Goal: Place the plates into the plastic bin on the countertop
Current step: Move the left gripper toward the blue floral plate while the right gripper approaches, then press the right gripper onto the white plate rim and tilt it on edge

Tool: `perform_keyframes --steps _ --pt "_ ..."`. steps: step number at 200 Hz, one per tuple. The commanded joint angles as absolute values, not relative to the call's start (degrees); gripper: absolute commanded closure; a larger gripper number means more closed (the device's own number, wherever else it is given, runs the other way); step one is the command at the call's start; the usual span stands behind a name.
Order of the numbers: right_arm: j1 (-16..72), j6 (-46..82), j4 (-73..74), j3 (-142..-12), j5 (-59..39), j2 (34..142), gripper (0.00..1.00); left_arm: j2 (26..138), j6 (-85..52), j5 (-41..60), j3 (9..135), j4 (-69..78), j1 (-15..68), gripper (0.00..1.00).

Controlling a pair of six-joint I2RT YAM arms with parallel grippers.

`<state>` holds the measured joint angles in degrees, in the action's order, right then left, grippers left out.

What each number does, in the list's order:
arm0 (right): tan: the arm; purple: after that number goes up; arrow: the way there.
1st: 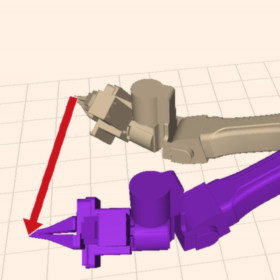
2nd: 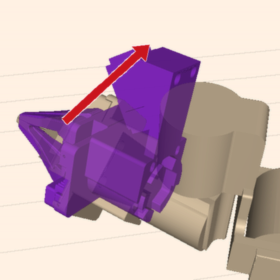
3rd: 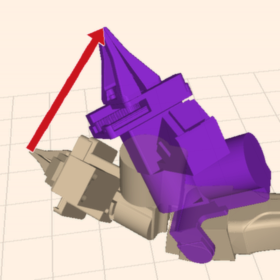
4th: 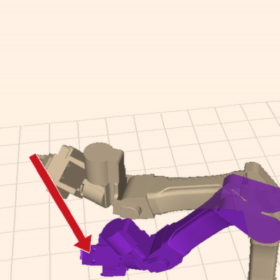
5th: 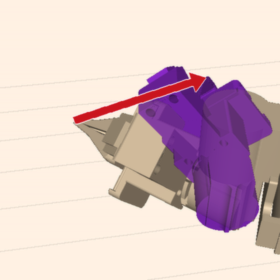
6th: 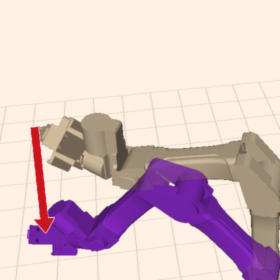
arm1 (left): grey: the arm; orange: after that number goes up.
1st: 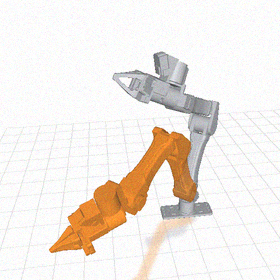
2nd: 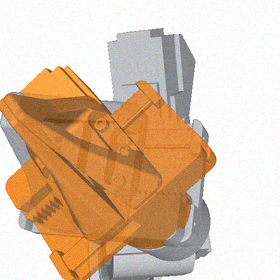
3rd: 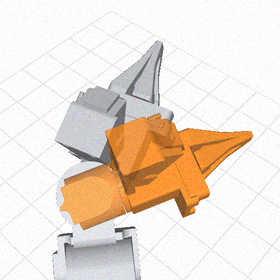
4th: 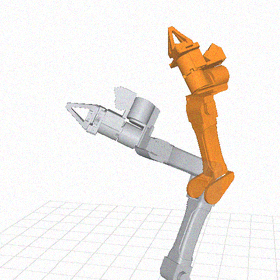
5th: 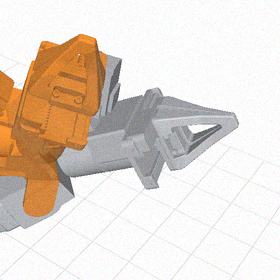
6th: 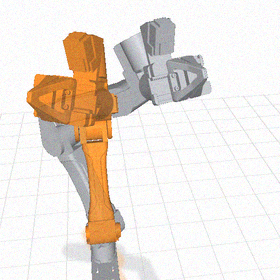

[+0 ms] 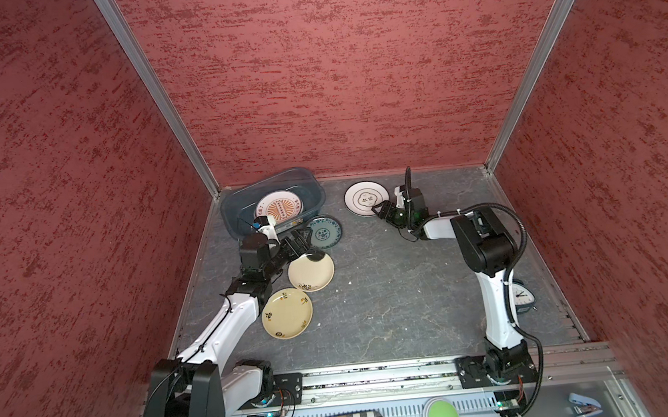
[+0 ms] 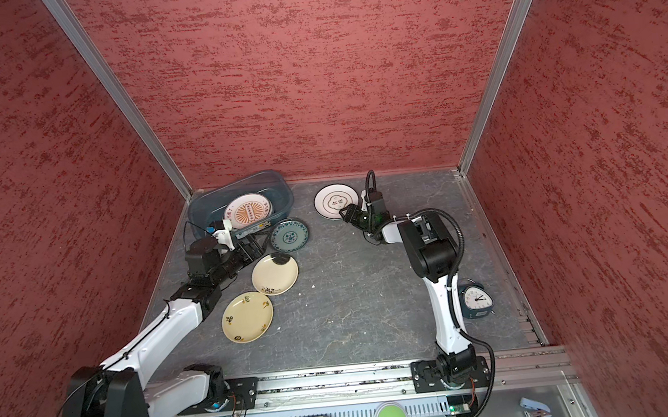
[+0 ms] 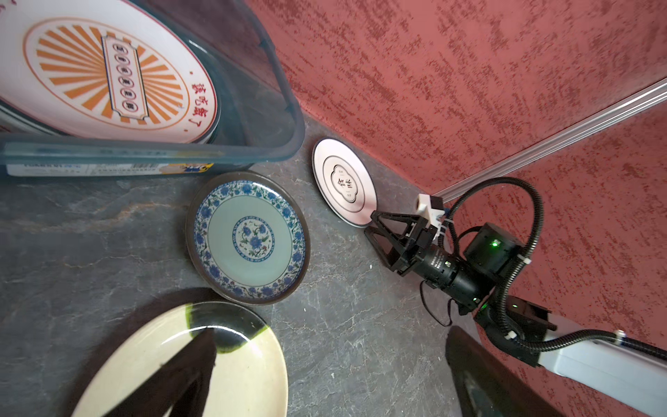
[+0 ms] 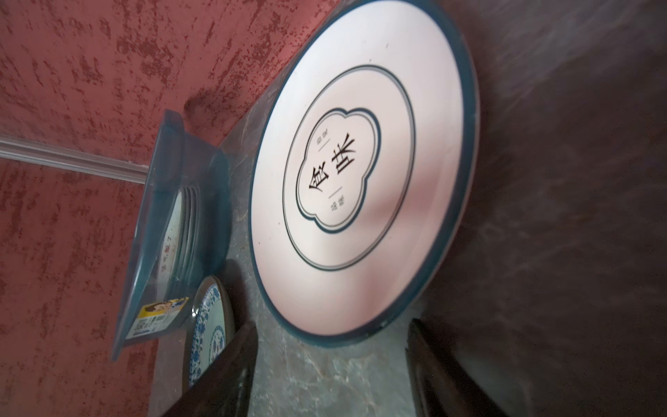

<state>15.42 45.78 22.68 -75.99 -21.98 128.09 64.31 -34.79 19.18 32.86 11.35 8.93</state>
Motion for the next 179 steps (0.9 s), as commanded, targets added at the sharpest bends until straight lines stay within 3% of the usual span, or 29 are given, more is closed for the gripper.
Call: perform_keyframes --steps 1,42,97,179 --pt "14.94 48.3 20.24 -78.24 -20.38 129.53 0.4 62.35 -33.89 19.7 31.49 10.57 8.36 0.0" --pt "14.82 49.67 15.82 -81.41 -17.94 131.0 0.44 60.32 -31.54 19.86 30.61 9.07 6.59 0.0" --pt "14.39 53.0 14.38 -81.69 -16.19 131.04 0.63 59.41 -32.25 21.18 29.38 9.57 4.05 0.0" --pt "13.73 55.77 15.97 -81.98 -16.3 132.11 0.75 59.42 -32.71 21.54 28.4 9.83 3.34 0.0"
